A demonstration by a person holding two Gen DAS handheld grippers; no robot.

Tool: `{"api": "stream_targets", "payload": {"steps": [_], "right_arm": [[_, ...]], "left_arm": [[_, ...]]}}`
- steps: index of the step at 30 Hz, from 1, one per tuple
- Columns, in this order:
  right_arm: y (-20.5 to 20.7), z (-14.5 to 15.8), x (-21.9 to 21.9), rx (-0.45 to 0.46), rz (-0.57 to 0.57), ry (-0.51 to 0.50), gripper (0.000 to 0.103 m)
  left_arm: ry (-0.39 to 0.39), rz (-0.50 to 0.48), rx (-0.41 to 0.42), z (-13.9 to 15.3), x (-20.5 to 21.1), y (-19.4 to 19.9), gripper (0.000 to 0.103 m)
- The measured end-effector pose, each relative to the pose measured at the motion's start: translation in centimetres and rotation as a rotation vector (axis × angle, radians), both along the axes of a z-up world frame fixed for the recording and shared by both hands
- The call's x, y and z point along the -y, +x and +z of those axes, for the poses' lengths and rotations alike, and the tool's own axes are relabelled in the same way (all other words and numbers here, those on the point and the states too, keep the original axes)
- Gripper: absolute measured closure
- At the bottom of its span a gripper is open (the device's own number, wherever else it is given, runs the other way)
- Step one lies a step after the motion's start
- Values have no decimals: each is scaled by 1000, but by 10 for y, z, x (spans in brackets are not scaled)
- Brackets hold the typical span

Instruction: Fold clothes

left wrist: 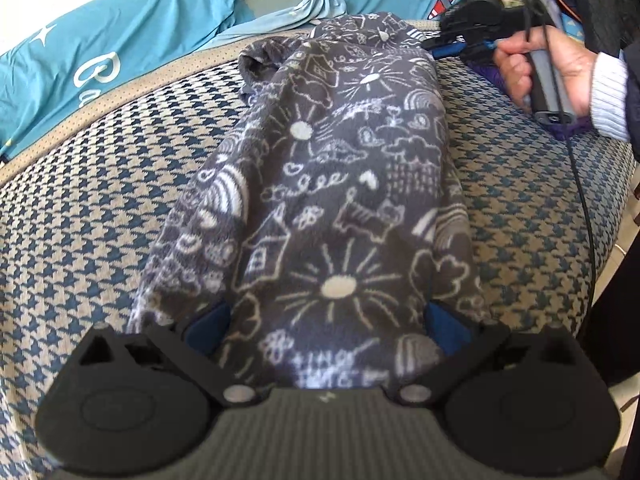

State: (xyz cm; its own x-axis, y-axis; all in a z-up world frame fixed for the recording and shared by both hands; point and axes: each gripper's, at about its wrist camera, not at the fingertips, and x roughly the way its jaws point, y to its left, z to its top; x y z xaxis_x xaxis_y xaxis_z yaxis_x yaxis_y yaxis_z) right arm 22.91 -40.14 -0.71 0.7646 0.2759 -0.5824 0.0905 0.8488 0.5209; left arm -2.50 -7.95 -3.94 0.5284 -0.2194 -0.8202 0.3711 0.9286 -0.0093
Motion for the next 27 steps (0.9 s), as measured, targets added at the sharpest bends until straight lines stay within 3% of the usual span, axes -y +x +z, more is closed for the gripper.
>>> {"api": "stream_targets", "payload": {"steps": [10,19,24,27], "right_arm": [[-33,12,-6,2,118,59,89],[-63,4,-29,-16,120,27,87],[-84,2,-39,-14,94,16,86],[-96,5,-50,12,146,-2,86]], "left_arm": [[1,2,7,1,-2,-5,0],[-17,36,50,6,-4,-20,0],[-85,76,63,13,-14,-27,0],[-138,119,66,18,-23,-27,0]]}}
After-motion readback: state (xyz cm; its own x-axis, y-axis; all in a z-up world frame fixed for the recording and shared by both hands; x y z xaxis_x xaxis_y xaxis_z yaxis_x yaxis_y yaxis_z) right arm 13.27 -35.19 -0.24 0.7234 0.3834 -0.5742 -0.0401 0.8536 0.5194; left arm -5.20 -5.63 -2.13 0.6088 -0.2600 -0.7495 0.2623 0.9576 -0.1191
